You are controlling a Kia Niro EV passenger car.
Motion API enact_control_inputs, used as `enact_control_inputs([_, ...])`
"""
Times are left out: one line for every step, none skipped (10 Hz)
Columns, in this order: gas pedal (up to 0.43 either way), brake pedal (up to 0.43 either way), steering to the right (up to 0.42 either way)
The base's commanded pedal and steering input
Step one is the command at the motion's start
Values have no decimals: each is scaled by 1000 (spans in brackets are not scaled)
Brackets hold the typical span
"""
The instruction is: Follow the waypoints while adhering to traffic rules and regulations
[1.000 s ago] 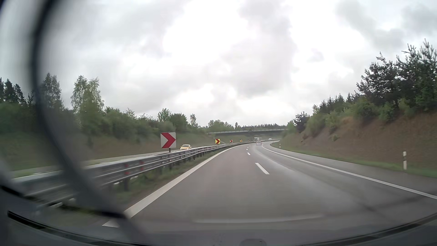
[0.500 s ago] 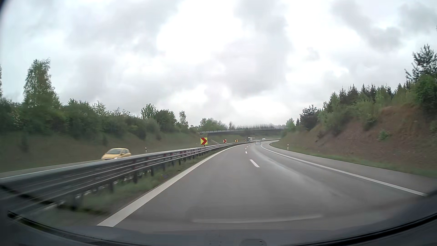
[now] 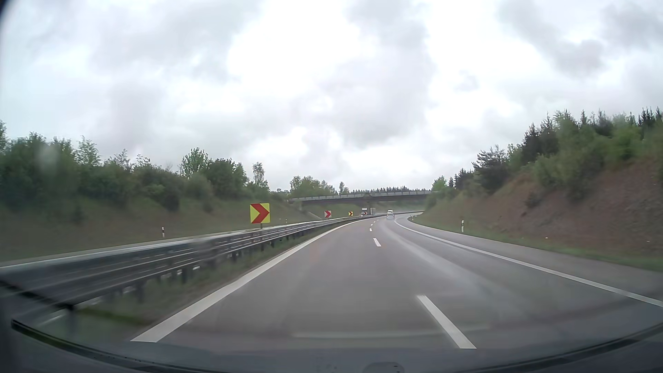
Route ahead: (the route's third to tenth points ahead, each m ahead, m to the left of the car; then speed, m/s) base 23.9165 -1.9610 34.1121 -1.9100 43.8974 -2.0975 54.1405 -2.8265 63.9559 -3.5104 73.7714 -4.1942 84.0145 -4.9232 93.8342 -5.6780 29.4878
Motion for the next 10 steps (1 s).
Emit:
enact_control_inputs([268,0,9])
enact_control_inputs([268,0,9])
enact_control_inputs([268,0,9])
enact_control_inputs([268,0,9])
enact_control_inputs([268,0,9])
enact_control_inputs([268,0,9])
enact_control_inputs([268,0,9])
enact_control_inputs([268,0,11])
enact_control_inputs([268,0,12])
enact_control_inputs([268,0,12])
